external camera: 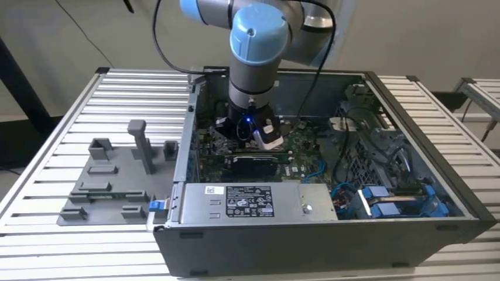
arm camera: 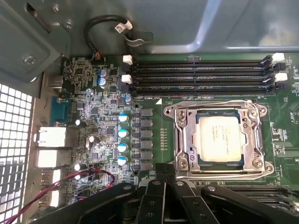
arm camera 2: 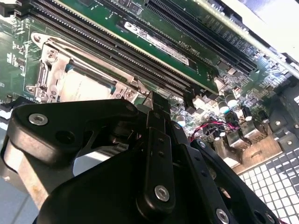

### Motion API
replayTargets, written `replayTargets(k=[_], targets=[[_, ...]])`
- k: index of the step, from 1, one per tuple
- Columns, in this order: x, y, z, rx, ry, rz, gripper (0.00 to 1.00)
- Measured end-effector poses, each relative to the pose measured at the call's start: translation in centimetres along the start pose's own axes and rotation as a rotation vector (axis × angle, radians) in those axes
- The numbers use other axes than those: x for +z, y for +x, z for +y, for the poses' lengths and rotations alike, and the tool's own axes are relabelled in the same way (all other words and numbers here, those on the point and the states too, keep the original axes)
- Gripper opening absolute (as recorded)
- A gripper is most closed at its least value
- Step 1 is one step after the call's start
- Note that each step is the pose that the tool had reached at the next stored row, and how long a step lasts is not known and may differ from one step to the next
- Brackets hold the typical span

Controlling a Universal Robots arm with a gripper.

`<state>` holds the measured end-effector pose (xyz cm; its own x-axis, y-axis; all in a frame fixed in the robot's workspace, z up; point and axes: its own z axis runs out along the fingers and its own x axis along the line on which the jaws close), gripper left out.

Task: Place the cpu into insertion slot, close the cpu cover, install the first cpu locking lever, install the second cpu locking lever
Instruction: 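Install the second cpu locking lever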

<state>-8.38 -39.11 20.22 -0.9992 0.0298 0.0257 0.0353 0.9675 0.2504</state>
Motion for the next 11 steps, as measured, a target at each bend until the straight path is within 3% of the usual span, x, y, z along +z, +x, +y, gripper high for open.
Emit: replayTargets(k=[6, 11], targets=[[0.37, -0.01, 0.01, 0.000, 0.0007, 0.0001, 0.11], [0.53, -0.01, 0.00, 0.000, 0.0087, -0.0003, 0.11]])
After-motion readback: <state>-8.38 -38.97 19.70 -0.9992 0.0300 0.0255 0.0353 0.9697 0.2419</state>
